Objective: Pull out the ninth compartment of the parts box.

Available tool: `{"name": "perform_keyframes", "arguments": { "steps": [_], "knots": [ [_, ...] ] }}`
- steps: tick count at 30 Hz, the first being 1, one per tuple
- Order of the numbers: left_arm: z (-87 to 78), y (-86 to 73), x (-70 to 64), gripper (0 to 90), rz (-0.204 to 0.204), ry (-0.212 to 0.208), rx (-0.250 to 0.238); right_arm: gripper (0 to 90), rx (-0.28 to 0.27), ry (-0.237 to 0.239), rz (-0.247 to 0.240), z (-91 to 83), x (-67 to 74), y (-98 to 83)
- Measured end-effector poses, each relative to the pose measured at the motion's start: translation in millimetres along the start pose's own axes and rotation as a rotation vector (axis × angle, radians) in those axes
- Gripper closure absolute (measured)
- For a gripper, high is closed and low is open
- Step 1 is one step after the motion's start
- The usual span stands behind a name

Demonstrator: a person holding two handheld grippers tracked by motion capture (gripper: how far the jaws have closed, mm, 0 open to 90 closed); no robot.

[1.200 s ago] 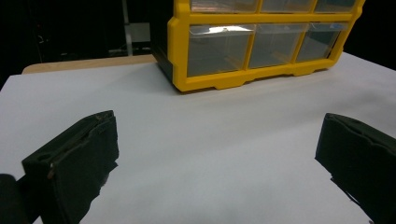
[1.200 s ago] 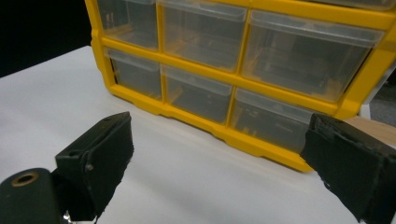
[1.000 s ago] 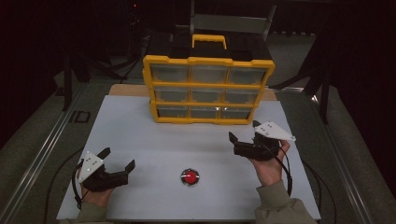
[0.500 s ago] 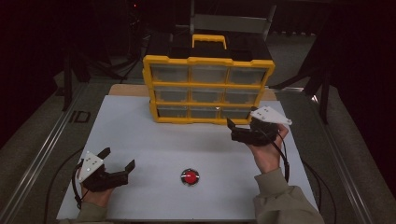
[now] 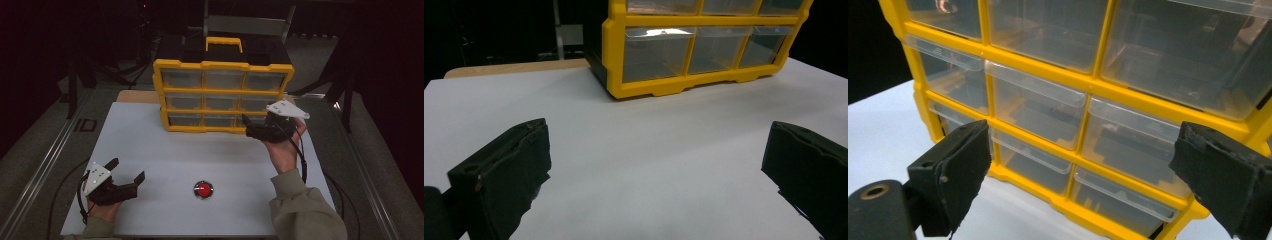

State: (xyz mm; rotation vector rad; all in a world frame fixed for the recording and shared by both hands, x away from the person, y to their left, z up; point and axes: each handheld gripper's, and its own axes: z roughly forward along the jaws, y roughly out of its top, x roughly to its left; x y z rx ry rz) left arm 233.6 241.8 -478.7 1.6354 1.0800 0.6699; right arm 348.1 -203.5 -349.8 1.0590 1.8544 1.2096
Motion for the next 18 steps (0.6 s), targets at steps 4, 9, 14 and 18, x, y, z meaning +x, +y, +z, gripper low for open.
{"name": "perform_keyframes", "arguments": {
  "steps": [4,9,14,18],
  "knots": [
    [1.0,-0.1,-1.9,0.0,0.000,-0.005,-0.001,8.1,0.013,-0.007,-0.013,9.0,-2.7,-0.1],
    [1.2,-0.2,-1.9,0.0,-0.001,-0.007,0.000,8.1,0.022,-0.009,-0.047,17.8,-6.1,-2.1],
    [1.2,-0.3,-2.1,0.0,0.001,-0.002,0.006,8.1,0.040,-0.009,-0.068,27.8,-8.6,-4.8],
    [1.1,-0.4,-1.7,0.0,-0.002,-0.003,0.004,8.1,0.057,-0.012,-0.096,34.6,-7.9,-8.4]
  ]
}}
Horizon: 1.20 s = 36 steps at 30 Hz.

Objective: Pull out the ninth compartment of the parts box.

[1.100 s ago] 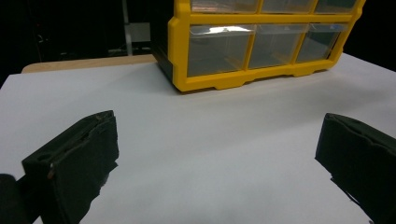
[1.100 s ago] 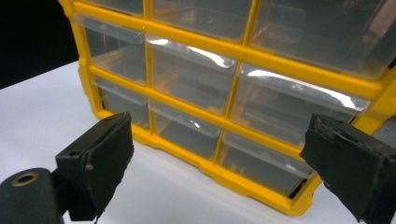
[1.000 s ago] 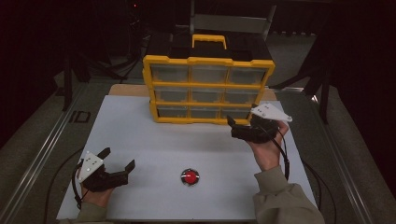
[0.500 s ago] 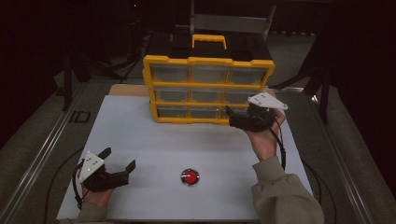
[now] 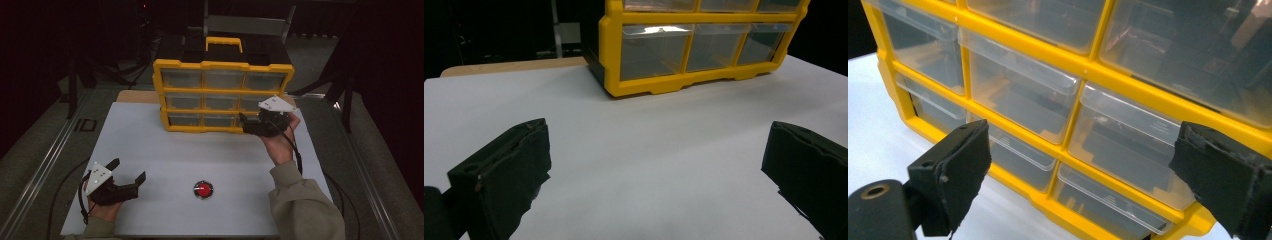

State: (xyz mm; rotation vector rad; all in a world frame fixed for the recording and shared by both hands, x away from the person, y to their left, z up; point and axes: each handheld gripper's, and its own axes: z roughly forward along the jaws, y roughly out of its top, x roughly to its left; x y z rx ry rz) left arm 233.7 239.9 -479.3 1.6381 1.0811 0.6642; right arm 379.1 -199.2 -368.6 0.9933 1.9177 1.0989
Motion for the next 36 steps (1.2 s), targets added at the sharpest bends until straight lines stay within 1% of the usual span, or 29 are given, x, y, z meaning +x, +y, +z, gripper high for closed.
{"name": "perform_keyframes", "arguments": {
  "steps": [4,7,8,10,14,17,20,23,29,36],
  "knots": [
    [-0.2,0.0,-0.2,0.0,0.001,-0.001,0.000,8.1,0.014,-0.001,-0.025,7.1,0.5,-1.6],
    [-0.4,0.0,0.0,0.0,0.000,-0.001,-0.001,8.3,0.028,-0.001,-0.053,12.5,0.8,-3.6],
    [-0.3,0.0,0.0,0.0,0.001,0.001,0.001,8.3,0.036,0.000,-0.059,16.3,0.0,-5.2],
    [-0.3,0.0,-0.1,0.0,0.002,0.001,0.002,8.3,0.040,0.000,-0.062,17.6,-0.2,-5.7],
    [-0.3,0.0,-0.2,0.0,0.003,0.000,0.002,8.3,0.060,-0.018,-0.098,23.5,-1.0,-8.6],
    [-0.2,0.0,-0.2,0.1,0.001,0.000,0.000,8.3,0.075,-0.031,-0.114,28.4,-1.7,-11.5],
    [-0.3,0.0,0.0,0.0,0.003,0.001,0.002,8.2,0.081,-0.034,-0.116,30.3,-2.8,-12.6],
    [-0.4,0.0,-0.2,0.0,0.003,0.000,0.002,8.1,0.085,-0.043,-0.130,31.7,-3.1,-13.7],
    [-0.3,-0.1,0.0,0.0,0.003,0.000,0.002,8.2,0.104,-0.060,-0.168,36.3,-3.0,-16.4],
    [-0.3,-0.2,0.0,0.0,0.002,-0.001,0.002,8.2,0.122,-0.075,-0.214,41.2,0.1,-21.7]
  ]
}}
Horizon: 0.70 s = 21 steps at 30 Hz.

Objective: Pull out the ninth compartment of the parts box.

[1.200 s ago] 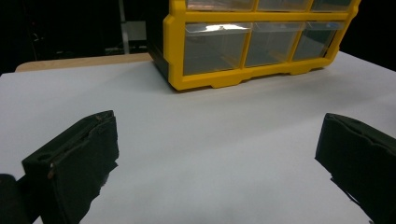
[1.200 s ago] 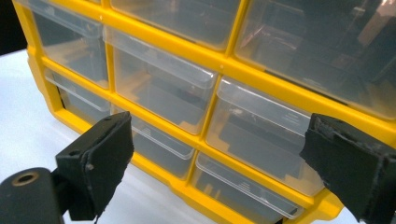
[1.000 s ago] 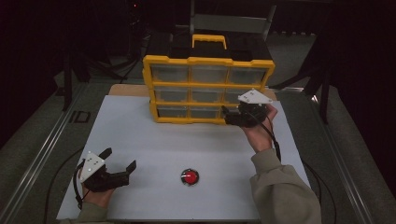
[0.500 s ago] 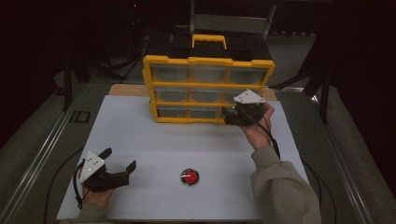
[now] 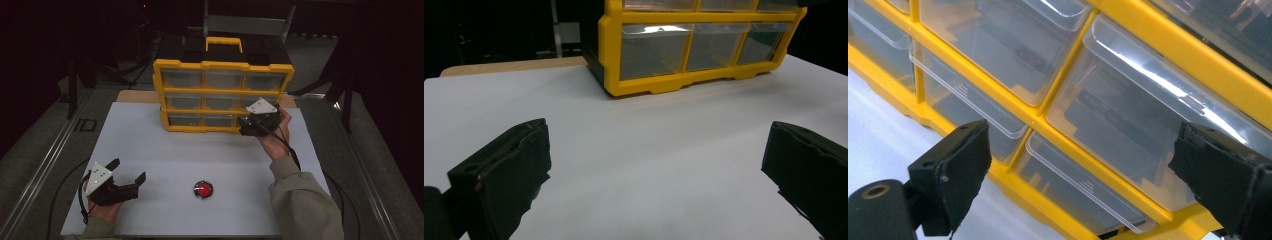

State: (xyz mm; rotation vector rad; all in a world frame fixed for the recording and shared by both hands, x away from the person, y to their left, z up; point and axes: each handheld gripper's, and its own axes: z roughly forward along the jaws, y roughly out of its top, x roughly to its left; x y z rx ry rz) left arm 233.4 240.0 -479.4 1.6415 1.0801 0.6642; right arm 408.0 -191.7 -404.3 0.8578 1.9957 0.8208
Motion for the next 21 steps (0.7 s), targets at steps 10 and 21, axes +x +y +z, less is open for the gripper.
{"name": "perform_keyframes", "arguments": {
  "steps": [10,21],
  "knots": [
    [0.1,-0.1,0.0,0.0,-0.001,0.001,0.001,8.3,0.040,-0.023,-0.040,7.5,-0.7,-6.8],
    [0.3,-0.2,0.1,0.1,-0.003,0.004,0.005,8.3,0.080,-0.055,-0.098,13.1,-2.6,-13.7]
  ]
}}
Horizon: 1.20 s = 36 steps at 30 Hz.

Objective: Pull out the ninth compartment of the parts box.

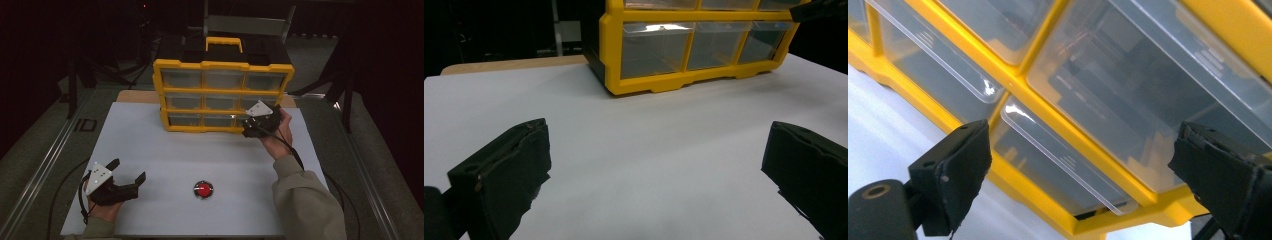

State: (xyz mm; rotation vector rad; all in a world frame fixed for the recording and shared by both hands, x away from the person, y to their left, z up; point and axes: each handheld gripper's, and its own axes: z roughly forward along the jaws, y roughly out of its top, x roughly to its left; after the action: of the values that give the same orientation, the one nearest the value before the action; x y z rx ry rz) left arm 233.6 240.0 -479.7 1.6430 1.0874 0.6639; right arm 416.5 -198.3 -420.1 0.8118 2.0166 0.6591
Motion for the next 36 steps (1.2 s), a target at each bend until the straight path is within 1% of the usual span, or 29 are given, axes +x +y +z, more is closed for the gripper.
{"name": "perform_keyframes", "arguments": {
  "steps": [6,8,14,17,18,20,21,22,23,27,28,29,30,31,32,34,35,36],
  "knots": [
    [0.2,0.0,0.0,0.0,-0.001,0.000,0.002,8.3,0.026,-0.027,-0.044,3.4,1.3,-2.9],
    [0.2,0.0,0.0,0.0,-0.001,0.000,0.002,8.4,0.034,-0.041,-0.070,5.1,2.3,-4.1],
    [0.2,0.0,0.1,0.0,-0.001,0.000,0.002,8.7,0.044,-0.059,-0.098,6.8,4.1,-5.6],
    [0.3,0.0,-0.1,0.0,-0.001,-0.002,0.002,8.6,0.050,-0.069,-0.121,8.0,5.8,-6.6],
    [0.3,-0.1,-0.1,0.0,-0.001,-0.002,0.002,8.6,0.053,-0.084,-0.137,8.4,6.8,-7.1],
    [0.3,-0.1,0.1,0.0,-0.002,-0.001,0.002,8.6,0.051,-0.094,-0.144,8.4,7.6,-7.3],
    [0.2,-0.1,0.3,0.0,-0.001,-0.001,0.002,8.6,0.050,-0.101,-0.159,8.4,7.7,-7.4],
    [0.3,-0.1,0.2,0.0,-0.002,-0.001,0.002,8.6,0.048,-0.105,-0.163,8.6,8.6,-7.4],
    [0.3,-0.1,0.2,0.0,-0.001,-0.001,0.003,8.6,0.051,-0.120,-0.188,8.5,8.7,-7.7],
    [0.5,-0.1,0.0,0.1,-0.001,-0.002,0.004,8.6,0.059,-0.148,-0.228,10.4,12.6,-9.7],
    [0.6,-0.2,0.1,0.0,-0.001,-0.002,0.004,8.7,0.069,-0.157,-0.252,10.6,12.0,-10.3],
    [0.6,-0.1,0.1,0.0,-0.001,-0.003,0.004,8.6,0.083,-0.163,-0.304,10.2,9.6,-10.9],
    [0.7,-0.1,0.1,0.0,0.000,-0.002,0.005,8.6,0.084,-0.172,-0.300,11.1,11.1,-11.6],
    [0.7,-0.2,0.1,0.0,0.000,-0.003,0.005,8.6,0.088,-0.173,-0.312,11.7,11.1,-12.0],
    [0.7,-0.1,0.0,0.0,0.000,-0.003,0.005,8.6,0.089,-0.177,-0.313,12.3,11.6,-12.5],
    [0.5,-0.1,0.0,0.0,-0.001,-0.003,0.004,8.6,0.086,-0.185,-0.305,14.0,14.9,-13.1],
    [0.6,-0.1,0.1,0.0,-0.001,-0.003,0.004,8.7,0.086,-0.187,-0.327,14.6,14.9,-13.2],
    [0.5,-0.2,0.2,0.0,-0.001,-0.004,0.004,8.7,0.085,-0.194,-0.329,15.1,17.0,-13.5]
  ]
}}
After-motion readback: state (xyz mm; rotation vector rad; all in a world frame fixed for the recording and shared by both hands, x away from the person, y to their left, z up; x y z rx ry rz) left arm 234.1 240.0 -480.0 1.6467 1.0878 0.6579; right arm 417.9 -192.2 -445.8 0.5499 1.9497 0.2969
